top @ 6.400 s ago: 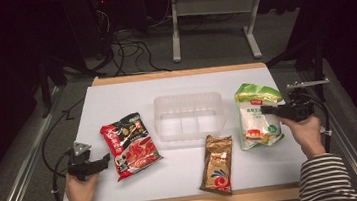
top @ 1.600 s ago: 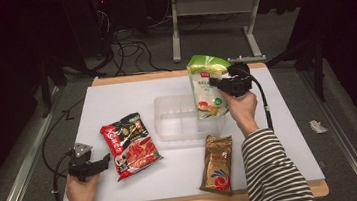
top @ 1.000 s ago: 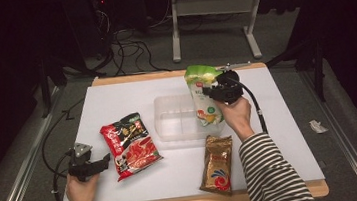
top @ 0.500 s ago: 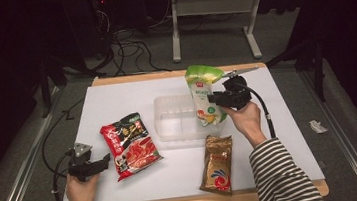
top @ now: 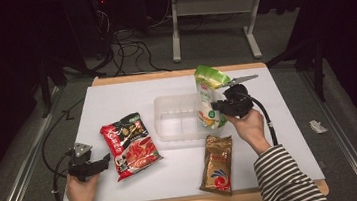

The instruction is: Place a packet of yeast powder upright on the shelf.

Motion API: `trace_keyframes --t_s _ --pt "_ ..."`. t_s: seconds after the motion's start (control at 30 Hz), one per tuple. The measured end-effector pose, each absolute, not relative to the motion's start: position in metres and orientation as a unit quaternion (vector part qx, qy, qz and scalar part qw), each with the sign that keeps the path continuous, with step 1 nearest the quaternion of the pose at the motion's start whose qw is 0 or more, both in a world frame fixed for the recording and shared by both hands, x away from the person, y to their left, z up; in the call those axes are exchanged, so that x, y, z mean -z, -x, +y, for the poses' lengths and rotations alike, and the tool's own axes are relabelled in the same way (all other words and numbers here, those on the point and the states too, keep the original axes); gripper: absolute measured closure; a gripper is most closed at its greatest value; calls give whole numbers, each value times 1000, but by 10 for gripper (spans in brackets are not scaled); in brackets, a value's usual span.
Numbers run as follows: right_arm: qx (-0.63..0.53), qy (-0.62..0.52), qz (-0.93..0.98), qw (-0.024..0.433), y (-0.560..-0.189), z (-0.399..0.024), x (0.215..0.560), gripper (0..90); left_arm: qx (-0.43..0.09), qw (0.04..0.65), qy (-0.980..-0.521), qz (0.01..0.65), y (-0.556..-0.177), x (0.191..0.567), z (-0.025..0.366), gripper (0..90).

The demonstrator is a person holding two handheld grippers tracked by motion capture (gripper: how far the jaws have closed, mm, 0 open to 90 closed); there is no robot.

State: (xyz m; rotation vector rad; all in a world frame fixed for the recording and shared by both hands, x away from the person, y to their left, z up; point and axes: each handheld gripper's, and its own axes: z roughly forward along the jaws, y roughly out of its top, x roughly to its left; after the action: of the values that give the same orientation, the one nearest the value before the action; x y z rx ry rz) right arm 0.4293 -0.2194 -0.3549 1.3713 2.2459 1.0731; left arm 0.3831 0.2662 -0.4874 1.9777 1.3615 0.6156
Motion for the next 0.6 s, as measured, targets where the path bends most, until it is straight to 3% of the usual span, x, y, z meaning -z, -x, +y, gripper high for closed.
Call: trace_keyframes --t_s 0.27,0.37,0.6 --pt "-372 -473 786 144 -423 -223 369 861 -236 326 -753 520 -383 487 266 228" --pt "-373 -474 787 131 -421 -225 371 766 -237 326 -754 519 -383 487 266 228" --pt "-363 -469 793 138 -417 -225 369 658 -236 326 -753 520 -383 487 266 228"
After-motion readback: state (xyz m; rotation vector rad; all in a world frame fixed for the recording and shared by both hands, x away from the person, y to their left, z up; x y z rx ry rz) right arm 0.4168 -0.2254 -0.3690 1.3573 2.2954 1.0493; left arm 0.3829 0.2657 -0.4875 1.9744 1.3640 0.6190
